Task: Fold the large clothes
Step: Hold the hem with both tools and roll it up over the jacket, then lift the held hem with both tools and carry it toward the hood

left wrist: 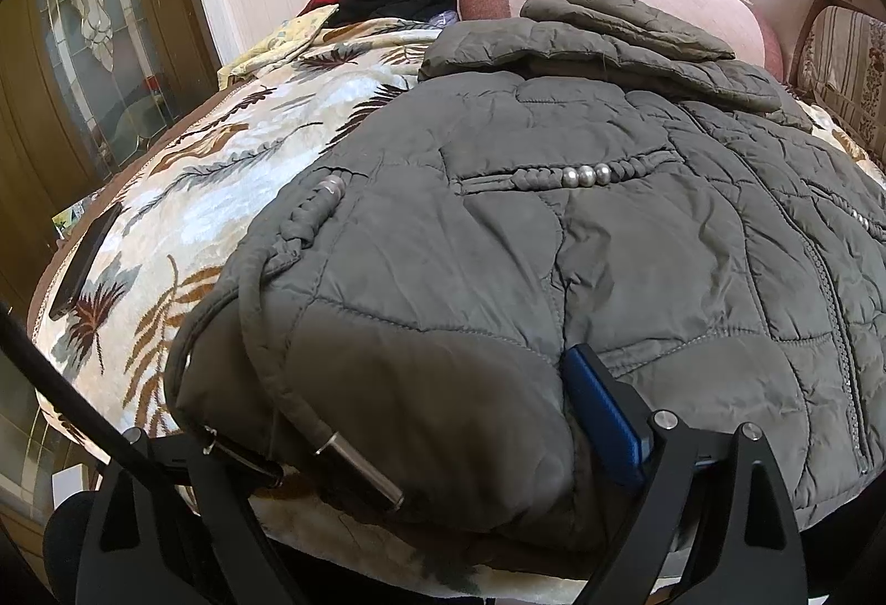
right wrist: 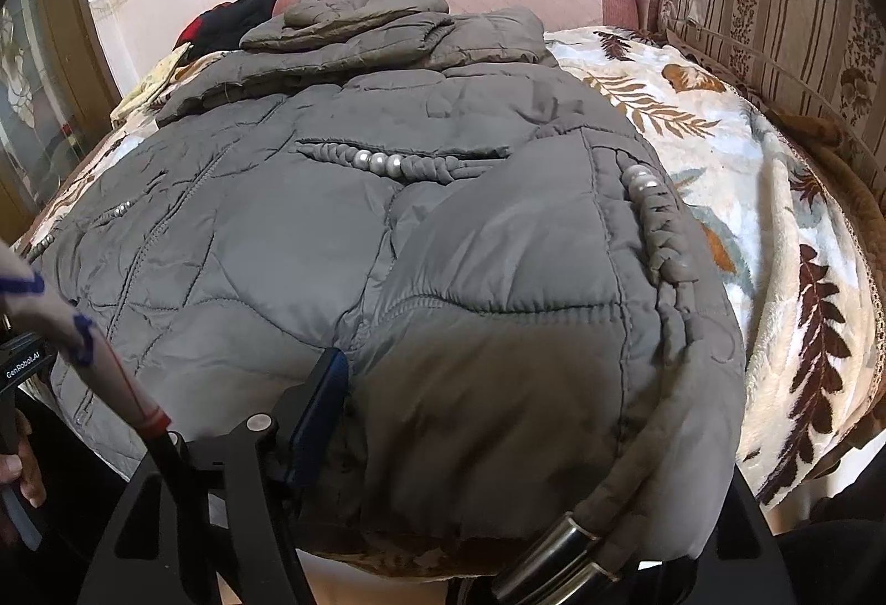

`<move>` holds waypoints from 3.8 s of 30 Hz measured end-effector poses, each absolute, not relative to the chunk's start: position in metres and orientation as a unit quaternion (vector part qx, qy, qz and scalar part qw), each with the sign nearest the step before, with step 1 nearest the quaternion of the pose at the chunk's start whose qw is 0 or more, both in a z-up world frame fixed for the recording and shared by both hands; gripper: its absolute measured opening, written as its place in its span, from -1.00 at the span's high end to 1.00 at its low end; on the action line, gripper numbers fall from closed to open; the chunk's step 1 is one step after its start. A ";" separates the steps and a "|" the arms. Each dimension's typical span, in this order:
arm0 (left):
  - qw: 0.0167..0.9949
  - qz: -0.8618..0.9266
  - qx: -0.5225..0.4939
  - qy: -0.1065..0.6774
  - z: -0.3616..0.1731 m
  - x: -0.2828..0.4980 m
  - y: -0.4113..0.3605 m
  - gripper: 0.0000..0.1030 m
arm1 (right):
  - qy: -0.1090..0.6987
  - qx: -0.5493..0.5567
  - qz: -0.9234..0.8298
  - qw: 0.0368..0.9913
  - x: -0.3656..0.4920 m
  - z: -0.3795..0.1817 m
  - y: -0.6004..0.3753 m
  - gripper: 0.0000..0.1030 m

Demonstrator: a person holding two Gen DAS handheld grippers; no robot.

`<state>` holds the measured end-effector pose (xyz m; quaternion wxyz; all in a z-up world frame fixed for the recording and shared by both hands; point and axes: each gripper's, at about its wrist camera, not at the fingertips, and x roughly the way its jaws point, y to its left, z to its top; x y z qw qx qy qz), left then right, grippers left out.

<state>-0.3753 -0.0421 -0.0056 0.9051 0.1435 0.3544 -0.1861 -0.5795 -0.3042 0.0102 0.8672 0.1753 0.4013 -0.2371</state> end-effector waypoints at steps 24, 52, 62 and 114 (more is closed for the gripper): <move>0.912 -0.190 0.150 0.332 0.000 -0.382 -0.043 -0.41 | 0.406 0.060 -0.260 0.874 -0.570 0.016 -0.279 -0.09; 0.916 -0.193 0.152 0.317 0.005 -0.388 -0.043 0.09 | 0.400 0.043 -0.262 0.877 -0.569 0.018 -0.272 0.07; 0.917 -0.193 0.152 0.316 0.005 -0.388 -0.044 0.10 | 0.397 0.043 -0.261 0.879 -0.571 0.020 -0.274 0.15; 0.948 -0.188 0.101 0.235 0.217 -0.055 -0.239 -0.04 | 0.327 0.151 -0.342 0.868 -0.242 0.148 -0.607 0.59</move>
